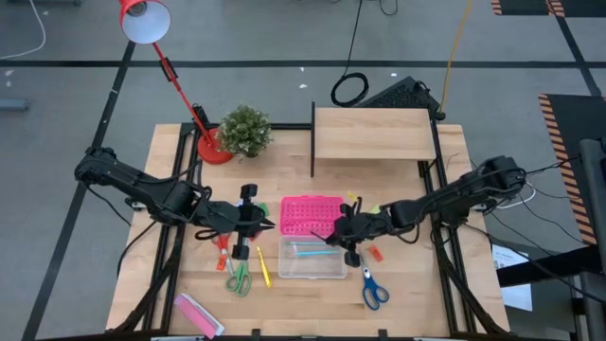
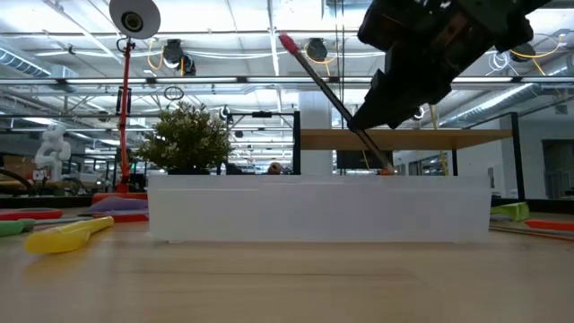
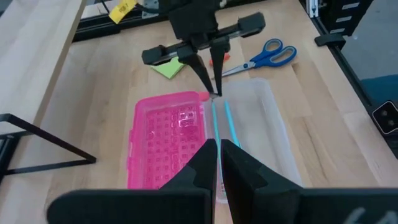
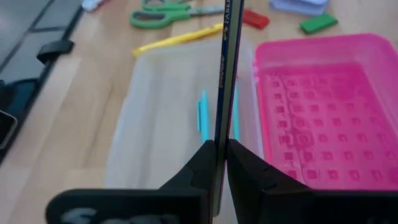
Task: Pack school essentials
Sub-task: Put the black pencil into the pink supply box
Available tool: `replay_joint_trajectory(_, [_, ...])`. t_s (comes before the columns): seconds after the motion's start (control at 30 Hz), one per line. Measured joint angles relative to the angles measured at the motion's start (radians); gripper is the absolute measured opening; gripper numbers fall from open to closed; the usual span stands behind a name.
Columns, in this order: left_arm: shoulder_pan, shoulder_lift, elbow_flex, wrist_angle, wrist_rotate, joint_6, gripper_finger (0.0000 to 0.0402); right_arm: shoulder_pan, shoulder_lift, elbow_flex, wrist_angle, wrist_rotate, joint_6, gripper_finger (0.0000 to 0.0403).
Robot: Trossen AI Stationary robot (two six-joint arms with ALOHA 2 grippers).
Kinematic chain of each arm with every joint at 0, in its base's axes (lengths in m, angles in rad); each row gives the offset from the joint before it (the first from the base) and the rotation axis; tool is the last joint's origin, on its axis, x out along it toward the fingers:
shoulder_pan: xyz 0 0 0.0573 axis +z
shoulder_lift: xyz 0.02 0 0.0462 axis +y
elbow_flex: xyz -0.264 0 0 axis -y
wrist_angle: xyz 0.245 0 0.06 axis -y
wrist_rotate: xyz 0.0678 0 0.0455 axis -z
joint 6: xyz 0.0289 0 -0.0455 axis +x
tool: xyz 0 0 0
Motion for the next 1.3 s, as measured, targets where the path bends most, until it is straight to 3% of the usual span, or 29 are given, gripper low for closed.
replay_joint_trajectory(1.3, [-0.003,0.0,0.0,0.0,0.0,0.004,0.0026,0.006,0.073,0.0,-0.041,-0.025,-0.105,0.0025])
